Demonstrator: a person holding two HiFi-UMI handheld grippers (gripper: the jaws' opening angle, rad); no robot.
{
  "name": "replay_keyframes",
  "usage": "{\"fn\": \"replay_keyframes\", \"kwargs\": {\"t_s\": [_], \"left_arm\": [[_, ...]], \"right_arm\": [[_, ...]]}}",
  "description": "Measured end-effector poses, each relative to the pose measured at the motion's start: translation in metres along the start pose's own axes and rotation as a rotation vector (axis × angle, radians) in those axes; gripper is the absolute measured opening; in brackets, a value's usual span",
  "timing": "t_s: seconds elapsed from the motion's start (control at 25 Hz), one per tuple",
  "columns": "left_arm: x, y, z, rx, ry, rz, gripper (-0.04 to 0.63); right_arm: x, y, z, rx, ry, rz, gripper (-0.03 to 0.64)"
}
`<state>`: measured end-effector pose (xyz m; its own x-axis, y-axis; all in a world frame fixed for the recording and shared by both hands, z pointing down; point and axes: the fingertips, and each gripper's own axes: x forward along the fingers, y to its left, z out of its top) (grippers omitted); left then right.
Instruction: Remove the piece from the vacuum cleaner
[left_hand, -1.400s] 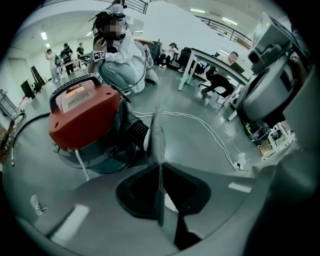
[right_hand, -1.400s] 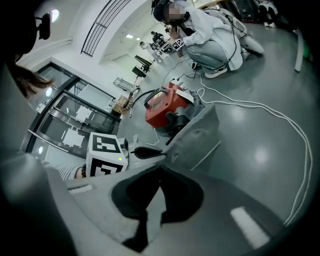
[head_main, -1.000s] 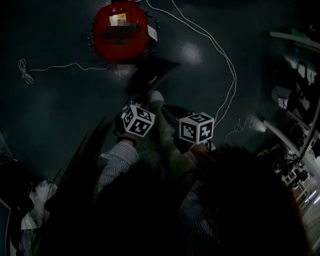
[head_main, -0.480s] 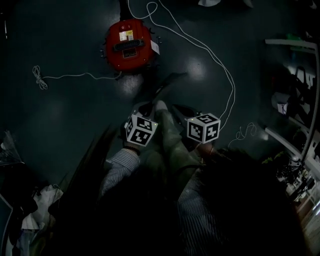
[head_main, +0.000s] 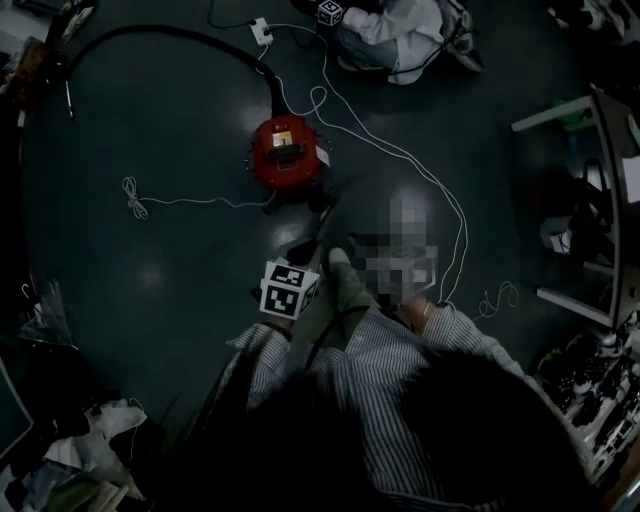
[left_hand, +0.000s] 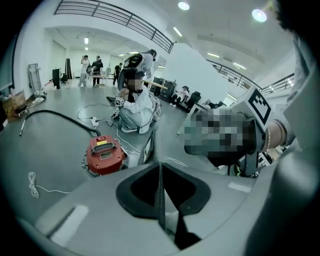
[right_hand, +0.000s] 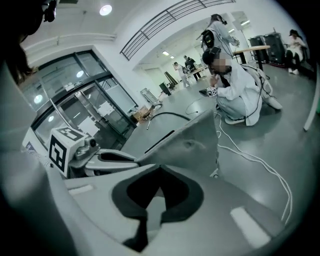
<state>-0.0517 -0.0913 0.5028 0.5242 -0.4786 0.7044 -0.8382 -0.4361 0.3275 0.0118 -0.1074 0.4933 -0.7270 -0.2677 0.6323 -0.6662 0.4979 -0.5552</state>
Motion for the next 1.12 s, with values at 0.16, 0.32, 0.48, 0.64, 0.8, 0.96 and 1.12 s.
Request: {"fn": "replay_keyframes", "kwargs": {"t_s": [0.16,0.32,0.48,0.64,0.8,0.96,1.12], "left_arm": [[-0.043,-0.007,0.017,-0.043,-0.061,0.026,0.026],[-0.066,-0.012,0.031,-0.083,-0.118,0.042,0.026],[-0.077,-0.016,0.031,-0.103,-0.158,0.036,0.026],[-0.087,-0.013,0.028,-0.118,-0.169,0.038,0.026],[-0.091,-0.008,0.030,-0.113,-0.169,0.045,0.026],[-0.091,-0.003,0.036,-0.112,-0.170,0.049,0.026],[-0.090,0.001,0.041,-0.119,-0.172,0.049,0.026]], "right_arm": [[-0.020,0.032,0.012,-0.022,-0.048,0.023,0.002],[-0.029,0.051,0.028,-0.040,-0.092,0.035,0.002],[-0.029,0.061,0.041,-0.089,-0.102,0.054,0.002],[-0.031,0.065,0.050,-0.096,-0.111,0.060,0.002],[-0.029,0.065,0.053,-0.101,-0.108,0.054,0.002],[-0.026,0.066,0.059,-0.108,-0.104,0.058,0.002],[-0.024,0.066,0.063,-0.113,-0.095,0.064,0.002]]}}
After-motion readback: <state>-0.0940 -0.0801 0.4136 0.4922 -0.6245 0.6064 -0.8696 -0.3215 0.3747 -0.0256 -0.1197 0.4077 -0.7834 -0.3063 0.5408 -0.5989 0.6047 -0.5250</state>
